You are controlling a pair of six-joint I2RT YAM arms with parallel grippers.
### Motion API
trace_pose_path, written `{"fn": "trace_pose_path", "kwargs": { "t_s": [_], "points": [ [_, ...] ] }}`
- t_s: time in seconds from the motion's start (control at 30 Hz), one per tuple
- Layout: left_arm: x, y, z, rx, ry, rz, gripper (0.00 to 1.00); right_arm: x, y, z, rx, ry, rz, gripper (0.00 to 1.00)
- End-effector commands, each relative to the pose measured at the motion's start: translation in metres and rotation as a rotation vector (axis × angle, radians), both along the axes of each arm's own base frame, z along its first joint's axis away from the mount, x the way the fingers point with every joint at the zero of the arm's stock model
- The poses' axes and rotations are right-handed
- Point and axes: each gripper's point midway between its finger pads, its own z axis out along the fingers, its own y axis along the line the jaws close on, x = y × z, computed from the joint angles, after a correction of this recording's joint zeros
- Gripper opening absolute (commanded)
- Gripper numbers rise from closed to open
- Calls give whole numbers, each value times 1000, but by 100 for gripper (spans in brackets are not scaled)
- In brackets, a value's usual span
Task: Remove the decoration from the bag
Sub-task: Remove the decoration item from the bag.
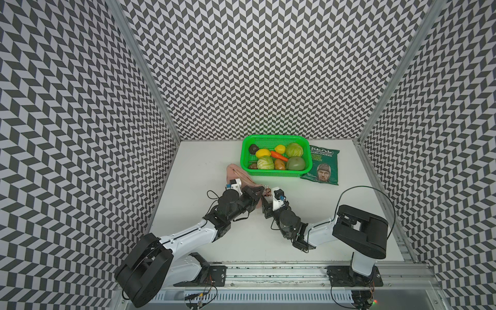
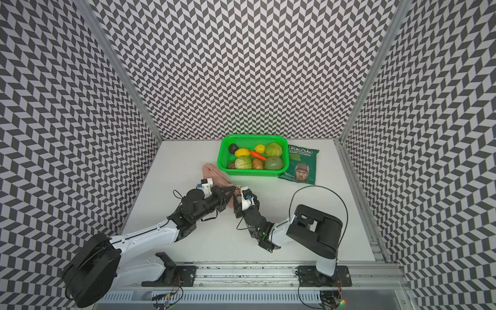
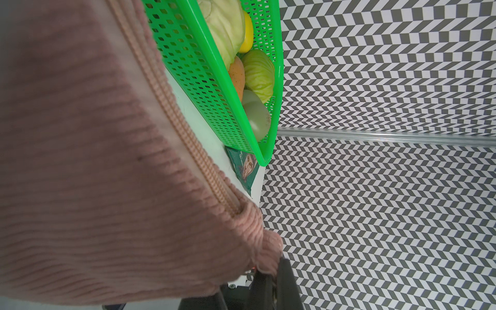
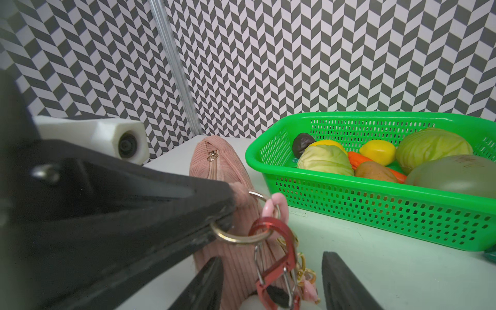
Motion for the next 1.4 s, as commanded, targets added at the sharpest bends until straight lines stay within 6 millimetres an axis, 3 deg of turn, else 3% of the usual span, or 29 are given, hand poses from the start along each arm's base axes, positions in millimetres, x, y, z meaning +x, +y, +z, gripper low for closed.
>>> {"fn": "trace_pose_path", "kwargs": {
  "t_s": [0.0,0.1,0.37,0.43,0.77,1.17,1.37],
  "points": [
    [4,0,23,-41,-63,6,0,0,4,5,8,-7,33,53],
    [4,0,23,-40,-63,7,0,-3,1,4,1,5,57,44],
    [5,1,24,-39,-67,11,0,-14,3,8,13,48,202,34],
    [5,1,23,-36,-66,13,0,-18,7,10,15,57,258,25],
    [7,1,25,-29,-72,18,0,-41,28,16,26,103,479,14],
    [6,3,30,-24,-83,25,0,-29,18,9,175,244,629,15],
    [6,4,31,-23,-83,27,0,-23,18,5,164,260,629,32]
  ]
}}
